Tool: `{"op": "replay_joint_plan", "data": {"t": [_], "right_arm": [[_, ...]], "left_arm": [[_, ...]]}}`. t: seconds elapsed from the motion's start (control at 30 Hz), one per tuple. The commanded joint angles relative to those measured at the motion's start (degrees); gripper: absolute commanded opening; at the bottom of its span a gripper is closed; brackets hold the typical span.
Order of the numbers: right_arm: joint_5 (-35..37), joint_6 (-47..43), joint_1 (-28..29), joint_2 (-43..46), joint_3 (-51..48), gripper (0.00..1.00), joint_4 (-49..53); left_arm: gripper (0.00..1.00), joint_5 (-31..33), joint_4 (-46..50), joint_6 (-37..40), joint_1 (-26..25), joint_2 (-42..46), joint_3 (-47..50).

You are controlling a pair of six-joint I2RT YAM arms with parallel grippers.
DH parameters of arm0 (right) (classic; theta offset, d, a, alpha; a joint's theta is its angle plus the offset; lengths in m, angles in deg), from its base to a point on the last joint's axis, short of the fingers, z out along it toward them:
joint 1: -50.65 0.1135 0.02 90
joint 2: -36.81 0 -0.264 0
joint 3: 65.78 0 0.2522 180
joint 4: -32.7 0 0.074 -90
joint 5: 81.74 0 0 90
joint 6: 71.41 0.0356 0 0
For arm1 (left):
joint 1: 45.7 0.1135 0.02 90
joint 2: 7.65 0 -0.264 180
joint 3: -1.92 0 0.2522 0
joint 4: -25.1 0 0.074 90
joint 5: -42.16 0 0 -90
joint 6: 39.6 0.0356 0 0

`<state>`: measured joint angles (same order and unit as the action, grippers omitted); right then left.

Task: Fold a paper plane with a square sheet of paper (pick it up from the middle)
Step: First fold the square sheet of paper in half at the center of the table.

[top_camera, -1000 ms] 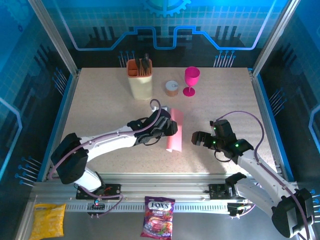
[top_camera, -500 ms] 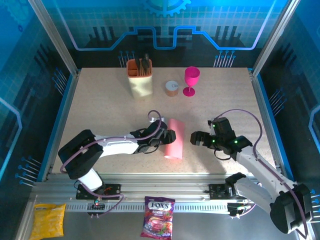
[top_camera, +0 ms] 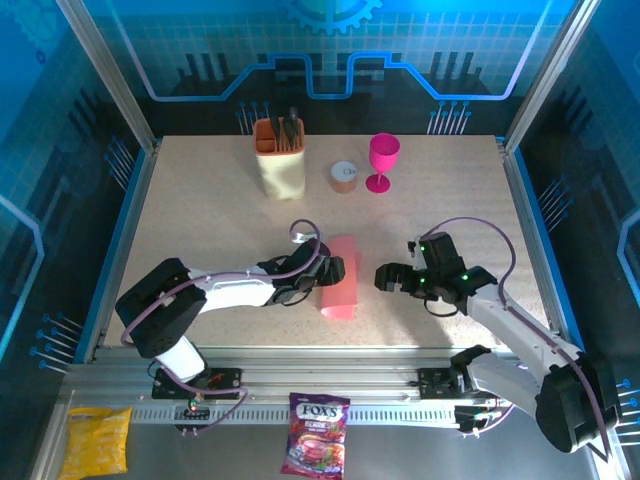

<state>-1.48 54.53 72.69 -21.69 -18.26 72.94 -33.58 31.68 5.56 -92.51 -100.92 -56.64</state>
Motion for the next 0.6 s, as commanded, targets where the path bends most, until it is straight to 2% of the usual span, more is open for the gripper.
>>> {"op": "replay_joint_plan", "data": {"t": [0.0, 0.23, 0.33, 0.4, 0.57], "right_arm": [[-2.0, 0.7, -0.7, -1.0, 1.3, 0.99, -2.2], [-3.6, 2.1, -0.6, -4.4, 1.0, 0.94, -6.1], [-4.1, 2.5, -0.6, -5.8, 1.0, 0.86, -7.5], [-4.5, 2.5, -0.6, -6.8, 1.2, 0.75, -8.4], [-5.0, 2.4, -0.8, -10.1, 2.1, 0.39, -10.2]], "left_arm": [[0.65, 2.7, 3.3, 3.8, 0.6, 1.5, 0.4], [0.65, 3.6, 6.6, 9.0, 0.5, 0.4, -1.2], [0.65, 3.1, 6.6, 9.4, 0.4, 0.1, -1.2], [0.65, 3.0, 6.4, 9.1, 0.1, 0.2, -1.1], [0.65, 4.2, 7.6, 7.7, -1.7, 0.2, -1.3]]}}
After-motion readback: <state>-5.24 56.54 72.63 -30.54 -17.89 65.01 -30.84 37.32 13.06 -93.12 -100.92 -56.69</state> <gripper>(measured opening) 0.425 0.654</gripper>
